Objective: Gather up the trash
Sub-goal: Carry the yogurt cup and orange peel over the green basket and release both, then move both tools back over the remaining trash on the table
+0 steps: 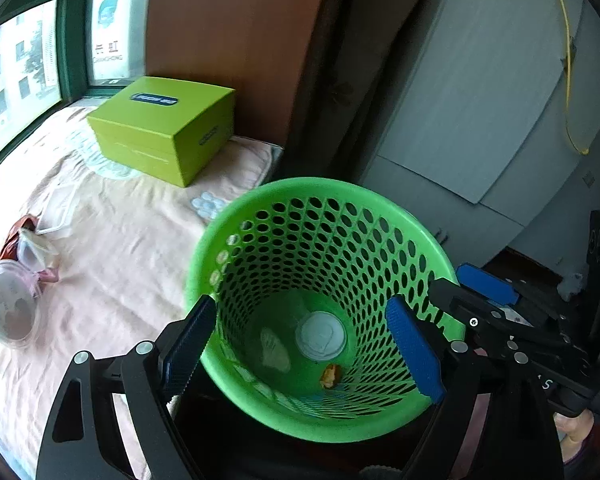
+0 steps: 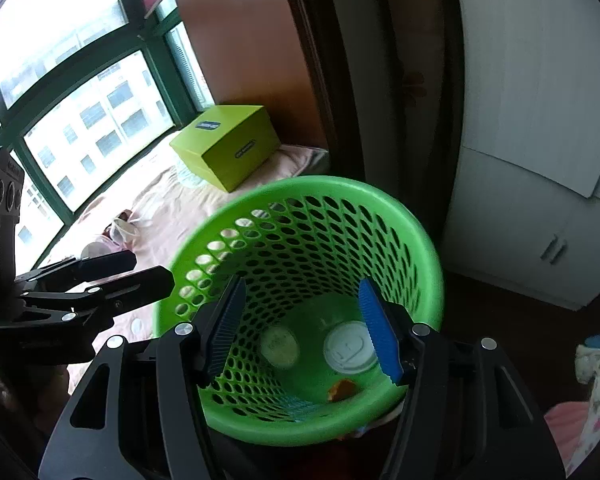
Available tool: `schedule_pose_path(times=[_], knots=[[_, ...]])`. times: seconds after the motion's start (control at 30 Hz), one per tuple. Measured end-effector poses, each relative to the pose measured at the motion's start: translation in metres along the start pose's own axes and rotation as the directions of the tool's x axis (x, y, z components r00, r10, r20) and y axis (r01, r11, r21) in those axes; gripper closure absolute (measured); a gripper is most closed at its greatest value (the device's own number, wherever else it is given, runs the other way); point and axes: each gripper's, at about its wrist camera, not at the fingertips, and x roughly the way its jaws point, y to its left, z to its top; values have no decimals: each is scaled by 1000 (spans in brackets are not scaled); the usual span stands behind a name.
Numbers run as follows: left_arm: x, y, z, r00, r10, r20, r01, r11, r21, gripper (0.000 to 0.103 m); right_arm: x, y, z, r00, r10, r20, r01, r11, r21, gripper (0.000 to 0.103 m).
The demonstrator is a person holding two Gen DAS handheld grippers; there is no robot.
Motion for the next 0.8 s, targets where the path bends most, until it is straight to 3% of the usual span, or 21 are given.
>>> schedule_pose_path(times=[0.37,0.8], knots=[[-37,60,-16,993,110,37,-105,987,-122,19,15,44,5,997,71,-18,-72,995,-73,35],[-89,153,-49,962,270,51,-242,921,-306,19,48,114,15,979,192,-71,-202,964,-172,30]])
